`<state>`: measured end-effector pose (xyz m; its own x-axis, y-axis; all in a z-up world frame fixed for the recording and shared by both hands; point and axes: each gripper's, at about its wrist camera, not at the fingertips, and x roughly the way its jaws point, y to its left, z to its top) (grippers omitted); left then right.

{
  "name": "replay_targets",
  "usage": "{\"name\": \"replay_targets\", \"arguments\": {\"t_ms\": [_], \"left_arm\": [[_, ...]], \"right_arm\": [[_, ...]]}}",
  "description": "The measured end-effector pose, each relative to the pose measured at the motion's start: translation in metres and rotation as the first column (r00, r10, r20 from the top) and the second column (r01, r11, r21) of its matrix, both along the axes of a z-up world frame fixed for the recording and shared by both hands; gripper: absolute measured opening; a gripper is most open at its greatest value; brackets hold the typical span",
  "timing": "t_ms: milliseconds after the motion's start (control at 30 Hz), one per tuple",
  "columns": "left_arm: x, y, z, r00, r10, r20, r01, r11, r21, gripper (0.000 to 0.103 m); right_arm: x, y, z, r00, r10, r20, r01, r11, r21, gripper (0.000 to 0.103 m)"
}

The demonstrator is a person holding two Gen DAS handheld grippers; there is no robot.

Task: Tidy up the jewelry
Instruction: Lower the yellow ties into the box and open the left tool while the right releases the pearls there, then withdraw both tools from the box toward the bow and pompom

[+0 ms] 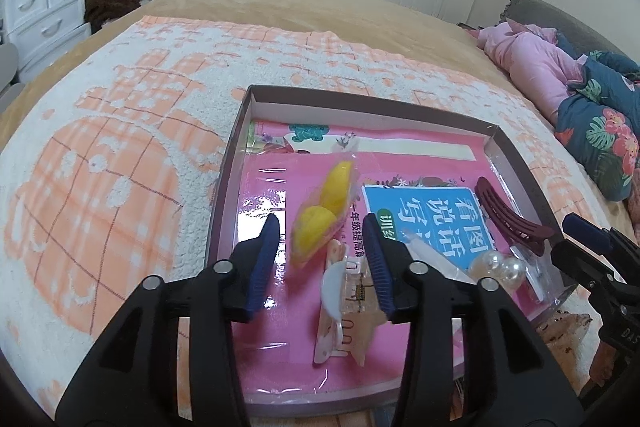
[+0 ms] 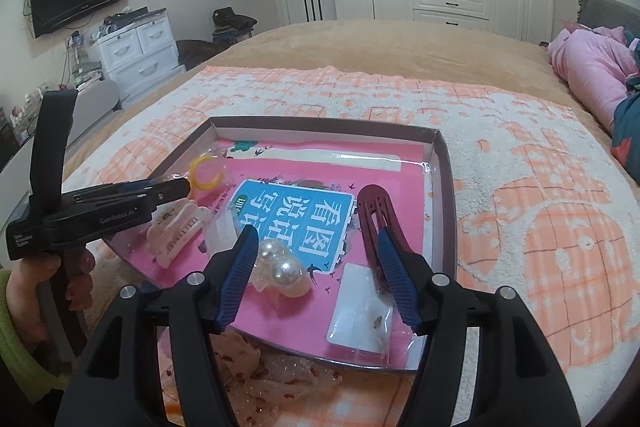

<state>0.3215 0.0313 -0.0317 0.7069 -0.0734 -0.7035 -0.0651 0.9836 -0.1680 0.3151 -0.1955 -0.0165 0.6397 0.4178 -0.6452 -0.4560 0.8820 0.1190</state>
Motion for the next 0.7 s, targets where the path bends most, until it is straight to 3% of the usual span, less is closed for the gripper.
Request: {"name": "replay_targets", "arguments": {"t_ms": [700], "left_arm": [[-0.064, -0.026, 0.044, 0.989, -0.056, 0.140, 0.053, 0.998, 0.025, 0.073]], "right_arm": [[-0.035, -0.016, 0.024, 0.998, 0.000, 0.068, -0.001, 1.000, 0.020, 0.069]]}}
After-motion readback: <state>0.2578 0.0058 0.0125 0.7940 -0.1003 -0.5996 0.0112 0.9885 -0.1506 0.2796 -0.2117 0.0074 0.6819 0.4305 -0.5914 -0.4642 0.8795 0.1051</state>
